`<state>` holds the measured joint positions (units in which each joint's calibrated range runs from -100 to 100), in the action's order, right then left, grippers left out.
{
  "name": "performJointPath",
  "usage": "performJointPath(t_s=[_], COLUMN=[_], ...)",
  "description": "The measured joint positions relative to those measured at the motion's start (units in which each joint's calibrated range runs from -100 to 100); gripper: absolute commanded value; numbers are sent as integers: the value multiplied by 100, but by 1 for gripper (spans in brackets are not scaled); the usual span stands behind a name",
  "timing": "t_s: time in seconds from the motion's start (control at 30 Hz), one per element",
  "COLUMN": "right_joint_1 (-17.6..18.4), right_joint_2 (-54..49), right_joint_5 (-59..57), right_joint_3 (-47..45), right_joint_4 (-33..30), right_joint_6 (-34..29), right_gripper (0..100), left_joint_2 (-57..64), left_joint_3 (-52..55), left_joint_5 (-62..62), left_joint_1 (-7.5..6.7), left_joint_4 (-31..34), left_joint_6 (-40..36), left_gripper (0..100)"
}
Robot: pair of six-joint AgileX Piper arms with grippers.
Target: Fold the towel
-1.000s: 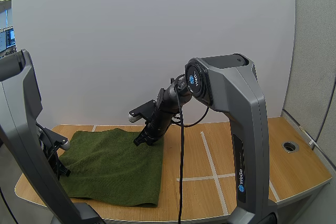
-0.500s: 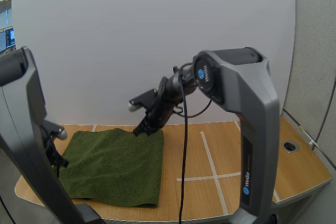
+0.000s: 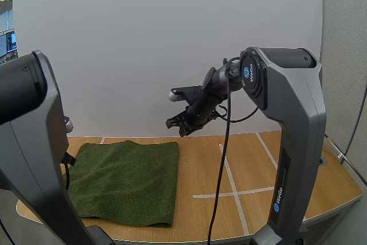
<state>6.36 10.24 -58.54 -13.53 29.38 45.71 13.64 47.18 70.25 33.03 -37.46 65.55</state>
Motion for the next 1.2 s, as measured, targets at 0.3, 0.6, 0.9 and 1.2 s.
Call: performJointPath(t_s=[0.3,0.6,0.9,1.2], right_joint_1=[-73,-73,-73,-67], right_joint_2=[521,1021,1289,1412], right_joint_5=[-134,0,272,352], right_joint_3=[0,0,0,0], right_joint_4=[970,1657,1869,2166], right_joint_6=[647,1203,1413,1567], right_gripper=[100,100,97,94], left_joint_2=[12,12,12,12], left_joint_3=[0,0,0,0], left_joint_5=[38,38,38,38], left_joint_1=[0,0,0,0], left_joint_4=[-10,-10,-10,-10], left_joint_6=[-317,-460,-540,-551], left_gripper=[0,0,0,0])
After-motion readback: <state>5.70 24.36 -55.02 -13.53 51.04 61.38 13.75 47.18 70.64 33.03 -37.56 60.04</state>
